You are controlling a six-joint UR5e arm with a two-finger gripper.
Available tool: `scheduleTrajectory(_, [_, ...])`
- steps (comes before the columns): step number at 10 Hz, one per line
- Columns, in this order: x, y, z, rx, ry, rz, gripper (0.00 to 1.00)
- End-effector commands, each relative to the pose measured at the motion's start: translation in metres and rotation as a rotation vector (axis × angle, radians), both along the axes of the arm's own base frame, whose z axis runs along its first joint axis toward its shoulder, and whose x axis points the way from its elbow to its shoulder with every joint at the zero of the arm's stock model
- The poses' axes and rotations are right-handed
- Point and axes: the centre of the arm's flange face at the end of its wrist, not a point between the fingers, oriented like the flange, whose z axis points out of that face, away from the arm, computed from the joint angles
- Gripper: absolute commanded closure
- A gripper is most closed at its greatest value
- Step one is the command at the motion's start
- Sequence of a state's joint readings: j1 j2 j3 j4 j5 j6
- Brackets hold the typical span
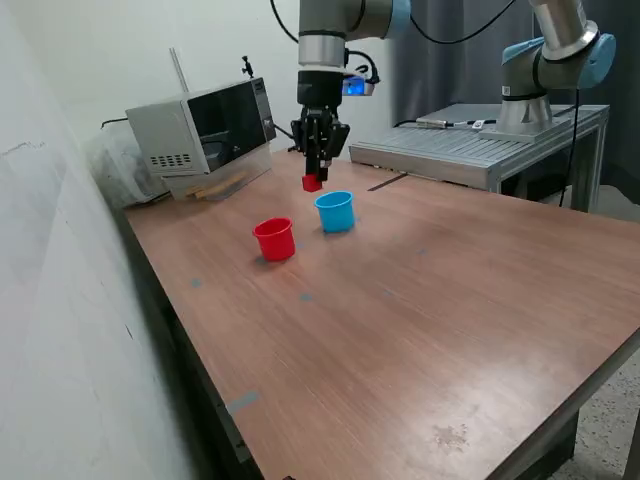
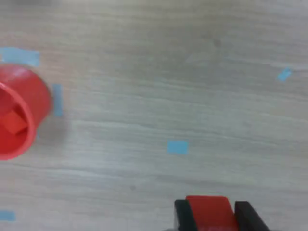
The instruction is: Place red objects in the red bin, and blue objects in the blue bin.
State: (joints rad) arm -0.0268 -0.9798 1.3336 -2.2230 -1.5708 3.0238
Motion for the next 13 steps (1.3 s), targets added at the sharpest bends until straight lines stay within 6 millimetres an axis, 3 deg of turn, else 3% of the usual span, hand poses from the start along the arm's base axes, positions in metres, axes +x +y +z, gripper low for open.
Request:
scheduleTrajectory(1, [0.024, 0.007, 0.029, 0.002, 0.013, -0.009, 1.0])
scheduleTrajectory(2, [0.018, 0.051, 0.028, 0.007, 0.007, -0.072, 1.0])
scheduleTrajectory(5, [-0.01, 0.133, -0.012, 0.008, -0.033, -0.164, 1.0])
scheduleTrajectory(8, [-0.043, 0.174, -0.062, 0.005, -0.065, -0.2, 1.0])
scheduleTrajectory(10, [-0.054, 0.18, -0.08, 0.004, -0.073, -0.204, 1.0])
scheduleTrajectory(13, [-0.056, 0.181, -0.094, 0.004, -0.088, -0.205, 1.0])
